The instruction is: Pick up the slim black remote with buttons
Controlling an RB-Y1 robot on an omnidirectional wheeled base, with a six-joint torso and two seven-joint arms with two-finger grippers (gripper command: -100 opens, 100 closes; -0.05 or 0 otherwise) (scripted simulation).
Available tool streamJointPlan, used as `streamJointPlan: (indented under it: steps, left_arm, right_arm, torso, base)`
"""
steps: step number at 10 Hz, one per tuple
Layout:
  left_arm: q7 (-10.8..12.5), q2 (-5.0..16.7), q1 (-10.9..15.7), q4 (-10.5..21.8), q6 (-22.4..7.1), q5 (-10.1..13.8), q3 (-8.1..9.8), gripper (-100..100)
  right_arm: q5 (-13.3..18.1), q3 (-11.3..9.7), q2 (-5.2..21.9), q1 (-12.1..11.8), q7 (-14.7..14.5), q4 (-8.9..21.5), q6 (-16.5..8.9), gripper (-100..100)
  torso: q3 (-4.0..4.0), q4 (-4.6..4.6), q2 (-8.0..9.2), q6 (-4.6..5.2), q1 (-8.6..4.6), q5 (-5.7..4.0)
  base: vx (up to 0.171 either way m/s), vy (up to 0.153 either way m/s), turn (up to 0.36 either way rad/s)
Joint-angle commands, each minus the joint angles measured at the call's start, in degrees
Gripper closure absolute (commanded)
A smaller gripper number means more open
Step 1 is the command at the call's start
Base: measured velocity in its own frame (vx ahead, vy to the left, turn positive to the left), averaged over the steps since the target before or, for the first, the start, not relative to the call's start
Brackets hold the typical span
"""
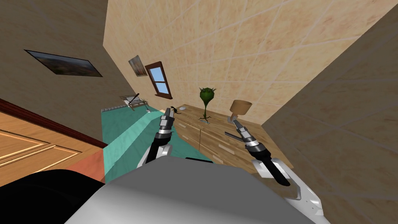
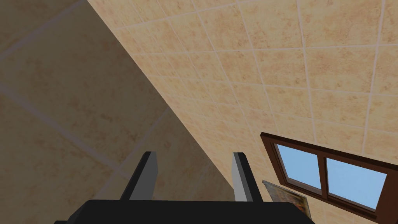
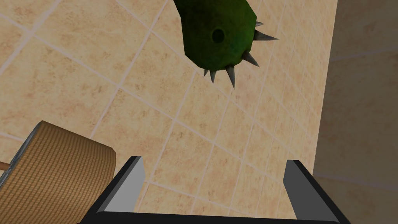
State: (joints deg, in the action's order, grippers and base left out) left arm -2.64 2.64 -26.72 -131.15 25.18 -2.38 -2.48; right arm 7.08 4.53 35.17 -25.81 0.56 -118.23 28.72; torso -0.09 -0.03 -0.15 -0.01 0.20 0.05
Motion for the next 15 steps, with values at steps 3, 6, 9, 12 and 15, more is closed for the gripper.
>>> streamJointPlan:
  steps: [3, 6, 9, 12, 15]
  left_arm:
    - [0.00, 0.00, 0.00, 0.00, 0.00, 0.00, 0.01, 0]
    - [0.00, 0.00, 0.00, 0.00, 0.00, 0.00, 0.00, 0]
    - [0.00, 0.00, 0.00, 0.00, 0.00, 0.00, 0.01, 0]
    - [0.00, 0.00, 0.00, 0.00, 0.00, 0.00, 0.00, 0]
    - [0.00, 0.00, 0.00, 0.00, 0.00, 0.00, 0.00, 0]
  right_arm:
    - [1.63, -0.40, 5.67, 0.20, -0.85, 2.26, 1.14, -100]
    - [2.73, -0.75, 10.91, 0.40, -1.33, 3.98, 1.91, -100]
    - [5.03, -1.79, 16.14, 0.81, -2.27, 7.71, 3.54, -100]
    - [6.21, -2.48, 21.54, 1.01, -2.72, 9.73, 4.40, -100]
    - [7.42, -3.28, 25.47, 1.22, -3.14, 11.84, 5.29, -100]
  torso:
    - [0.06, 0.02, 0.11, 0.04, -0.09, -0.02]
    - [0.03, 0.01, 0.05, 0.01, 0.02, 0.00]
    - [0.04, 0.01, 0.07, 0.04, -0.04, 0.00]
    - [0.04, 0.01, 0.07, 0.01, -0.05, -0.01]
    - [0.07, 0.03, 0.13, 0.01, -0.07, -0.02]
  base:
    - [0.020, 0.036, 0.074]
    - [0.028, 0.049, 0.094]
    - [0.029, 0.045, 0.120]
    - [0.023, 0.034, 0.116]
    - [0.011, 0.026, 0.083]
